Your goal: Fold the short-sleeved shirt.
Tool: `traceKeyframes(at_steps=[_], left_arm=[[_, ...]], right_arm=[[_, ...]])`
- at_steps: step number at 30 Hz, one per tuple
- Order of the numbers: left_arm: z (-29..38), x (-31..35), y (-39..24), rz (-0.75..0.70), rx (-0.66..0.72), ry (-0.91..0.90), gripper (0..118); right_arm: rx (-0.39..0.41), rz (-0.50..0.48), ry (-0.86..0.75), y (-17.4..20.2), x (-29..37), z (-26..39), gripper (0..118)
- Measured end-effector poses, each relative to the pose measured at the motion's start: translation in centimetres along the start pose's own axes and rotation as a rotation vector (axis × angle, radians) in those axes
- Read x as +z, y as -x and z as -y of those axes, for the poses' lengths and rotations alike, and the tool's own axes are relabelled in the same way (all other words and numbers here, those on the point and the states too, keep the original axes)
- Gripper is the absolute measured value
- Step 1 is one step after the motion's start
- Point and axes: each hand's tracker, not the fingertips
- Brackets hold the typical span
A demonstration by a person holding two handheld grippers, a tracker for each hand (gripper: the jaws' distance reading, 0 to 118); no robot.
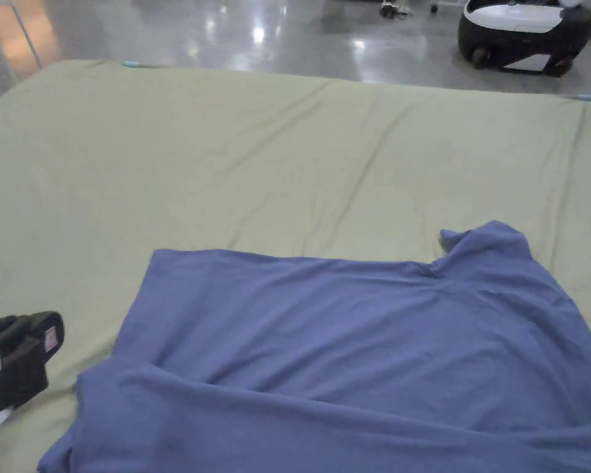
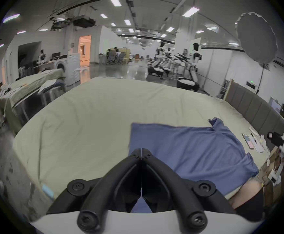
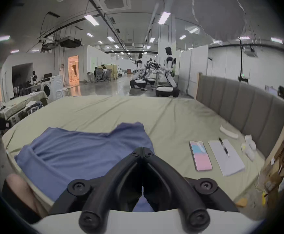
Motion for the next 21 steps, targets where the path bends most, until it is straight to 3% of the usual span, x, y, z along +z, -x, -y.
traceKeyframes(at_steps=[3,6,7,8,9,10,11,14,15,16,17,18,19,20,21], left_arm=[[-3.3,-5.3,-1.0,0.013,-0.053,0.014,0],[-5.5,-13.0,-0.7,0.024,-0.072,0.098,3],[-5.7,-16.1,-0.5,-0.019,-0.071,0.160,17],[-5.6,-19.0,-0.3,-0.079,-0.047,0.177,43],[-5.5,-21.3,0.1,-0.100,-0.027,0.213,81],[-5.2,-23.8,0.8,-0.089,-0.009,0.270,100],[-5.1,-26.0,1.2,-0.104,0.007,0.321,103],[-4.3,-29.6,1.7,-0.112,0.041,0.344,101],[-4.1,-30.3,1.7,-0.100,0.051,0.371,96],[-3.6,-31.0,1.6,-0.086,0.048,0.402,80],[-3.0,-31.4,1.3,-0.097,0.024,0.446,72],[-2.4,-31.3,0.8,-0.119,-0.012,0.473,72],[-2.1,-30.3,0.2,-0.152,-0.065,0.378,72],[-2.2,-29.6,-0.3,-0.129,-0.071,0.355,62],[-2.1,-29.1,-0.7,-0.122,-0.071,0.371,37]], right_arm=[[-0.019,-0.109,0.003,1.1,-2.8,-2.0,0],[0.041,-0.115,0.008,2.7,-5.3,-3.1,0],[0.051,-0.126,0.017,3.1,-6.0,-3.2,0],[0.053,-0.139,0.025,3.3,-6.8,-3.5,0],[0.056,-0.154,0.034,3.5,-7.2,-3.5,0],[0.064,-0.165,0.039,3.7,-7.6,-3.5,0],[0.071,-0.166,0.043,3.8,-7.9,-3.4,0],[0.088,-0.165,0.070,3.3,-9.5,-3.2,0],[0.093,-0.162,0.082,3.1,-10.0,-3.0,0],[0.095,-0.160,0.103,2.8,-10.9,-3.1,0],[0.094,-0.156,0.119,2.6,-11.5,-3.0,0],[0.091,-0.157,0.132,2.4,-12.0,-2.9,0],[0.088,-0.159,0.147,2.2,-12.7,-2.9,0],[0.081,-0.164,0.162,1.9,-13.7,-3.0,0],[0.073,-0.172,0.169,1.7,-14.6,-3.0,0]])
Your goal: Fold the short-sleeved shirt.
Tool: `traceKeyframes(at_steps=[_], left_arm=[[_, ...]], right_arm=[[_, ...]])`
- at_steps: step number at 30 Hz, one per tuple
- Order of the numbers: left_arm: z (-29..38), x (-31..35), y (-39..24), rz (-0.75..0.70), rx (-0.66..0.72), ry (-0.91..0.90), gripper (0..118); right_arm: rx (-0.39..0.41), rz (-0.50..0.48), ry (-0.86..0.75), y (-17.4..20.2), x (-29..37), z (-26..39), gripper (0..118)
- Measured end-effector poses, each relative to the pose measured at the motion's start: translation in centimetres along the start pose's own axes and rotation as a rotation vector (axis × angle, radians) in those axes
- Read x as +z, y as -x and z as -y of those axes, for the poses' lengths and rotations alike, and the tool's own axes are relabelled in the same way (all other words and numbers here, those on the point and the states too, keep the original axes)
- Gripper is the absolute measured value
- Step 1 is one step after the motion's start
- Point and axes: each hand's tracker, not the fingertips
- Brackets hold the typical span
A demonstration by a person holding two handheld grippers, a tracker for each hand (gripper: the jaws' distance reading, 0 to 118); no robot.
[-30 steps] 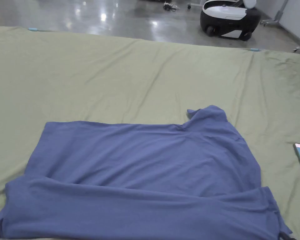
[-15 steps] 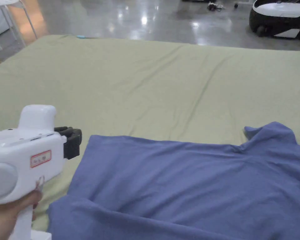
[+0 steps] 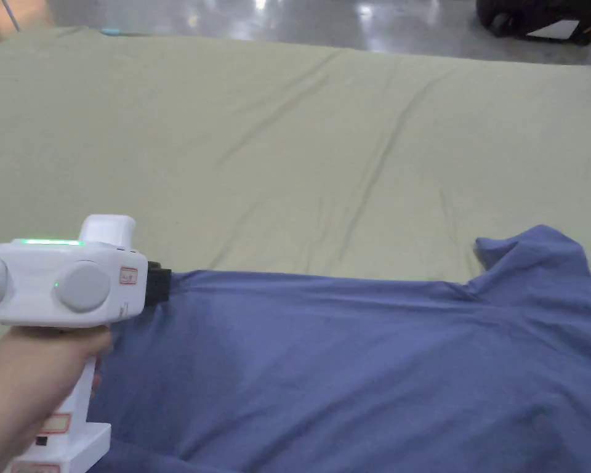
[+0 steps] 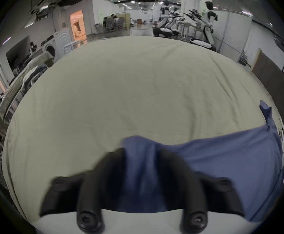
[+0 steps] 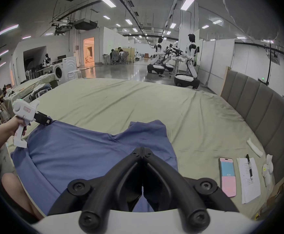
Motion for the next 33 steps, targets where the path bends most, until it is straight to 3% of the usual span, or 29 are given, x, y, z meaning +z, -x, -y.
traceKeyframes(at_steps=[1,2,5,6,9,11,13,14,16,18,20,22,26,33], left_arm=[[0.2,0.6,-0.3,0.030,-0.011,-0.012,12],[0.4,1.1,-0.6,0.071,-0.005,-0.004,1],[0.8,2.6,-0.8,0.093,-0.039,-0.024,1],[0.8,3.2,-0.8,0.084,-0.029,-0.041,1],[0.7,5.1,-0.8,0.078,-0.045,-0.085,1],[0.5,5.8,-0.6,0.094,-0.049,-0.084,1],[0.5,6.3,-0.4,0.101,-0.053,-0.085,1],[0.6,6.4,-0.4,0.096,-0.061,-0.086,1],[0.7,6.5,-0.4,0.090,-0.081,-0.083,1],[0.7,6.4,-0.2,0.090,-0.083,-0.073,1],[0.9,6.8,0.1,0.093,-0.073,-0.066,1],[1.1,7.3,0.2,0.097,-0.072,-0.068,1],[1.0,9.9,1.3,0.118,-0.048,-0.105,1],[4.3,18.0,4.3,0.145,-0.038,-0.169,1]], right_arm=[[-0.010,-0.011,0.008,-0.4,-1.0,-0.1,0],[-0.018,-0.015,0.028,-0.8,-2.1,-0.3,0],[-0.026,-0.002,0.126,-2.5,-6.3,-0.9,1],[-0.035,0.014,0.160,-3.3,-7.8,-1.1,6],[-0.093,0.056,0.290,-6.1,-12.8,-1.3,66],[-0.147,0.093,0.350,-9.0,-16.9,-0.4,85],[-0.199,0.088,0.418,-10.3,-19.4,0.0,82],[-0.185,0.078,0.436,-10.3,-20.1,0.1,79],[-0.149,0.035,0.475,-9.8,-21.1,0.9,50],[-0.158,0.028,0.480,-9.8,-21.6,1.7,38],[-0.169,0.034,0.446,-9.4,-20.3,0.9,0],[-0.221,0.037,0.396,-10.1,-18.9,0.5,0],[-0.225,0.007,0.309,-10.0,-13.2,-1.5,0],[-0.156,-0.062,0.171,-9.1,1.1,-1.7,0]])
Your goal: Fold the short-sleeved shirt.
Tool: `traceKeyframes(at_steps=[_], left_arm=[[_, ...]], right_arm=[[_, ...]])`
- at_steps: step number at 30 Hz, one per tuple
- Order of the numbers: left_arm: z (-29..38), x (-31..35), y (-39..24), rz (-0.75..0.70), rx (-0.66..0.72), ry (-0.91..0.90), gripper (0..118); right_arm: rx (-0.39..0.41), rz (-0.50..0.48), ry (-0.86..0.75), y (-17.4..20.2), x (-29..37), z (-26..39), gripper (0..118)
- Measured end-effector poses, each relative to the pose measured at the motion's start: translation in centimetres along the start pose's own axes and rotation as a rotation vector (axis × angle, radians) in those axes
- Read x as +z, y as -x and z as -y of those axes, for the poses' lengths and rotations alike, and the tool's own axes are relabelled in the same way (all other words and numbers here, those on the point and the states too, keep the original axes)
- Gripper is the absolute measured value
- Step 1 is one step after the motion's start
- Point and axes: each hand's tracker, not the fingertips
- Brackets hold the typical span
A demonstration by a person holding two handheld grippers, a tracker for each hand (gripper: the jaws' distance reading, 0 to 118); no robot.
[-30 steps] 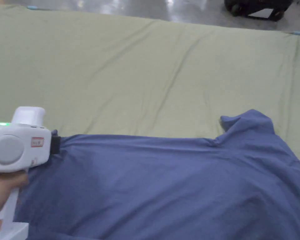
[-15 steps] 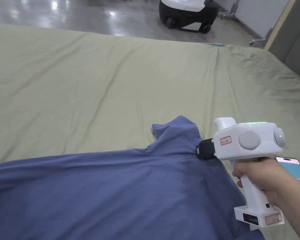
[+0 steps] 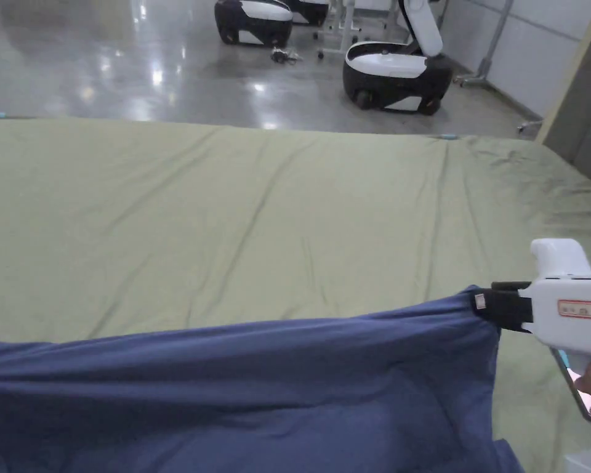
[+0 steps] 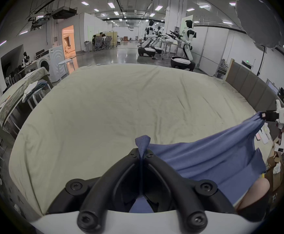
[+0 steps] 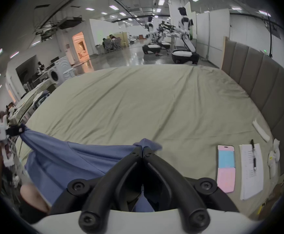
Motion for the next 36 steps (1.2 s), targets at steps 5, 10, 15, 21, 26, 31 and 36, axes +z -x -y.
traceKeyframes(at_steps=[5,10,15,21,26,31,36], left_arm=[[5.2,4.9,1.4,0.065,0.026,-0.005,1],[12.0,6.3,2.1,0.074,0.029,0.044,1],[16.7,4.5,2.5,0.059,0.057,0.130,1],[19.8,4.7,2.3,0.037,0.034,0.126,1],[19.4,5.0,2.6,0.043,0.047,0.088,13],[19.0,9.6,4.1,0.118,0.234,-0.007,116],[18.7,14.0,5.0,0.275,0.345,-0.068,109]], right_arm=[[0.008,-0.030,0.016,1.5,8.5,6.0,0],[0.064,-0.009,0.095,2.5,10.4,13.4,0],[0.075,0.045,0.232,2.4,8.0,20.0,0],[0.053,0.119,0.219,2.0,5.2,23.1,0],[0.005,0.131,0.211,1.5,5.6,22.8,3],[-0.002,0.163,0.004,1.9,10.6,22.3,109],[-0.048,0.229,-0.183,5.9,15.3,20.4,100]])
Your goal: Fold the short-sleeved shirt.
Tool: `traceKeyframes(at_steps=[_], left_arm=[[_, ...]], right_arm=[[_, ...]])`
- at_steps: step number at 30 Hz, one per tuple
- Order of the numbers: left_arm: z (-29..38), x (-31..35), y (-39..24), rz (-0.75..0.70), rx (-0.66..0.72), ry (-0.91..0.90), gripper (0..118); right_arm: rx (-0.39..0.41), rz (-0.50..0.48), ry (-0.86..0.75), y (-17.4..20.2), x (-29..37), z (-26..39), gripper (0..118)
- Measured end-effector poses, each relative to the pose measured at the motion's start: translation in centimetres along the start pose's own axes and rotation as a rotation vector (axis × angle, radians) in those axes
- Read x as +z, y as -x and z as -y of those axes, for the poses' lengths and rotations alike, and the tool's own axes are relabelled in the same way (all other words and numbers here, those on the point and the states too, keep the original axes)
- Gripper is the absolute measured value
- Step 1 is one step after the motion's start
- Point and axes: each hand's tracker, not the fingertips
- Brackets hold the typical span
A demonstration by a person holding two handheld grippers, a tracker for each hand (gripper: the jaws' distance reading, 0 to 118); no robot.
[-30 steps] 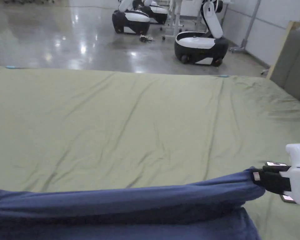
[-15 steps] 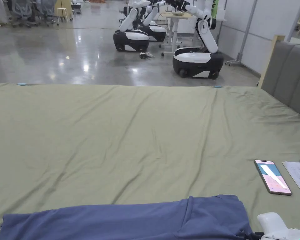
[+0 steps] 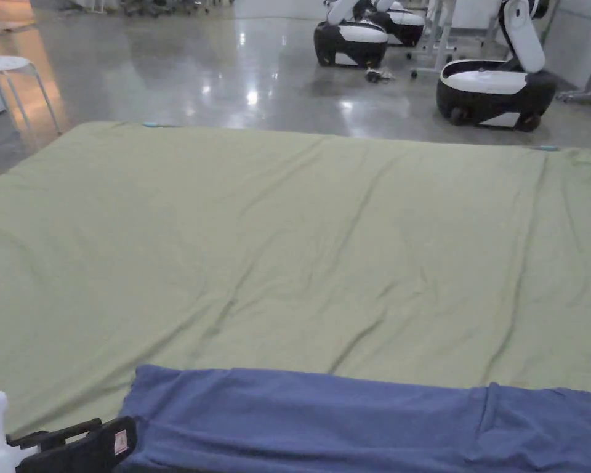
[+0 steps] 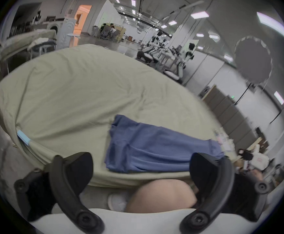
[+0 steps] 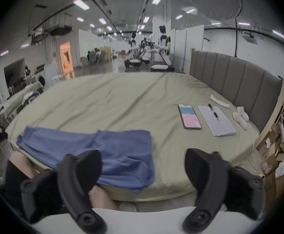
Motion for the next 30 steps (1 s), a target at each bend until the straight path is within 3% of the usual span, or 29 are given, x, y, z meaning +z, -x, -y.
traceKeyframes(at_steps=[1,2,3,4,7,10,11,12,14,15,17,20,21,30], left_arm=[[0.0,0.6,0.3,0.060,0.027,0.003,98],[-0.1,0.9,0.7,0.125,0.039,0.012,74],[-0.2,0.8,1.1,0.150,0.052,0.016,28],[-1.0,0.1,0.7,0.149,0.046,0.031,0],[-1.8,-1.7,2.4,0.134,0.012,0.094,0],[-3.8,-3.6,4.8,0.183,0.075,0.115,0],[-4.4,-4.4,6.2,0.211,0.132,0.142,3],[-5.3,-5.1,8.7,0.262,0.204,0.170,32],[-6.0,-7.0,11.5,0.337,0.305,0.231,106],[-5.9,-8.1,12.6,0.349,0.329,0.255,116],[-6.2,-9.8,14.1,0.381,0.392,0.242,117],[-5.0,-12.4,14.5,0.455,0.476,0.365,117],[-4.7,-13.1,14.4,0.540,0.489,0.363,117],[-4.8,-17.3,9.7,0.610,0.388,0.417,116]], right_arm=[[-0.014,-0.034,-0.009,0.9,0.6,-0.2,82],[-0.010,-0.063,-0.015,2.4,1.2,-0.5,44],[-0.002,-0.034,-0.005,3.4,1.2,-0.5,0],[0.028,-0.001,0.001,4.6,1.1,-0.6,0],[0.103,-0.032,0.049,7.6,1.2,-0.7,0],[0.130,-0.027,0.044,10.4,1.4,-1.4,0],[0.136,-0.030,0.049,11.0,1.4,-1.6,0],[0.138,-0.027,0.050,11.6,1.4,-1.7,0],[0.139,-0.028,0.055,12.7,1.4,-2.5,0],[0.138,-0.031,0.059,13.2,1.3,-2.7,0],[0.136,-0.036,0.067,14.1,1.3,-2.9,0],[0.136,-0.040,0.077,14.8,1.0,-3.7,0],[0.134,-0.041,0.079,15.1,1.0,-3.9,0],[0.128,-0.075,0.087,15.7,-0.3,-5.6,0]])
